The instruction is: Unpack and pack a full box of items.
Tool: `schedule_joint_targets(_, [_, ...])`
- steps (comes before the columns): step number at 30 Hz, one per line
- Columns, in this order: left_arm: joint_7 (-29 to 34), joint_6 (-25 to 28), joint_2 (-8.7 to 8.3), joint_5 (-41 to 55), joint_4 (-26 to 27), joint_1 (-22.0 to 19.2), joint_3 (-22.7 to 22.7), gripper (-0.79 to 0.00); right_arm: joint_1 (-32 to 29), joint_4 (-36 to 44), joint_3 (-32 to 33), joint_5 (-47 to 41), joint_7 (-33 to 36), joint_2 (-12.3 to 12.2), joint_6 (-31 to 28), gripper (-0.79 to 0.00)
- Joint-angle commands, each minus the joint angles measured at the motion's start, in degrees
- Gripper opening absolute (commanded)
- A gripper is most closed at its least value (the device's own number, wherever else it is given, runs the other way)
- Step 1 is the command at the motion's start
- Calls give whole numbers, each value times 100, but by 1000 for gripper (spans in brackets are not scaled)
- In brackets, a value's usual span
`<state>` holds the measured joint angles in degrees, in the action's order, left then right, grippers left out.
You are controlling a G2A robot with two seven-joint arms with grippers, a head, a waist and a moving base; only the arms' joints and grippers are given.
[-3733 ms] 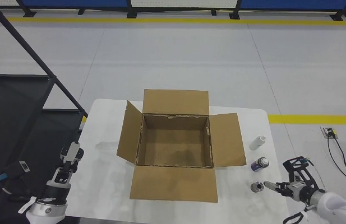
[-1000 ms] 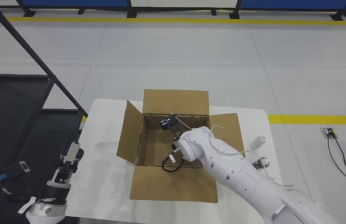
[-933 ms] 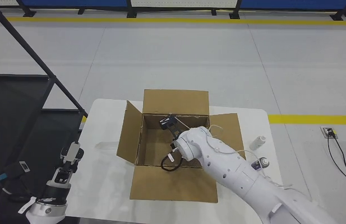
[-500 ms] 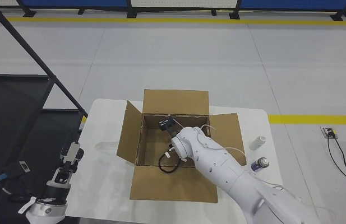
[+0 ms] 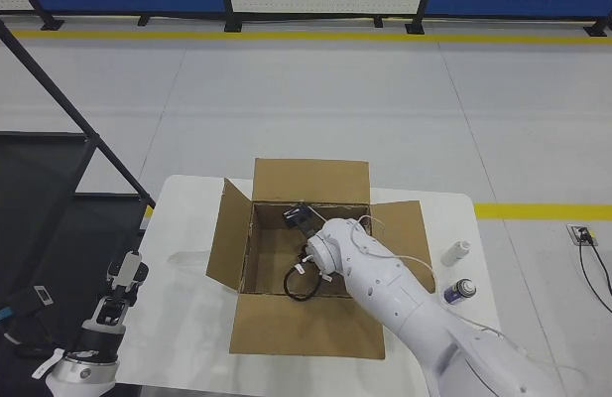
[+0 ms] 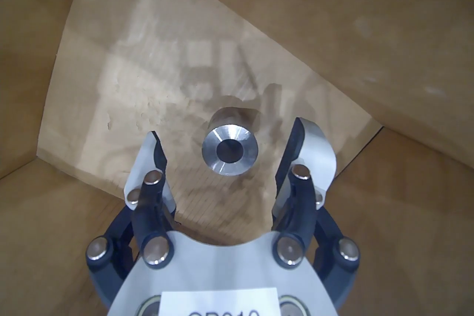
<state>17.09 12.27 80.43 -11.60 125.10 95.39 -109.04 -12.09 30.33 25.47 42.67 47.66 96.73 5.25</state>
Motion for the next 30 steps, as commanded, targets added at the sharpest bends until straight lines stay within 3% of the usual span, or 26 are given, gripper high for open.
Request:
schedule_joint_targets(1, [0,0,0,0,0,0,0,0,-11,96,66,57,-16,-52,-60,-132])
schedule_joint_targets(8, [0,0,0,0,0,0,0,0,-304,1214,499,444,267,-509,-183,-99])
schedule_joint_targets(13, [0,0,0,0,0,0,0,0,-1088,3231,1349,1116,936,-1193,-94,-77])
schedule_joint_targets(18, [0,0,0,0,0,0,0,0,-2687,6175,2958,2000,1800,-1926,-279,-58])
schedule_joint_targets(22, [0,0,0,0,0,0,0,0,-3987,8003,4570,2330,1932,-2283,-603,0])
schedule_joint_targets(26, [0,0,0,0,0,0,0,0,-4883,8810,6211,2144,1877,-2474,-905,0])
schedule_joint_targets(30, [0,0,0,0,0,0,0,0,-5343,8729,7466,1884,2111,-2608,-1452,0])
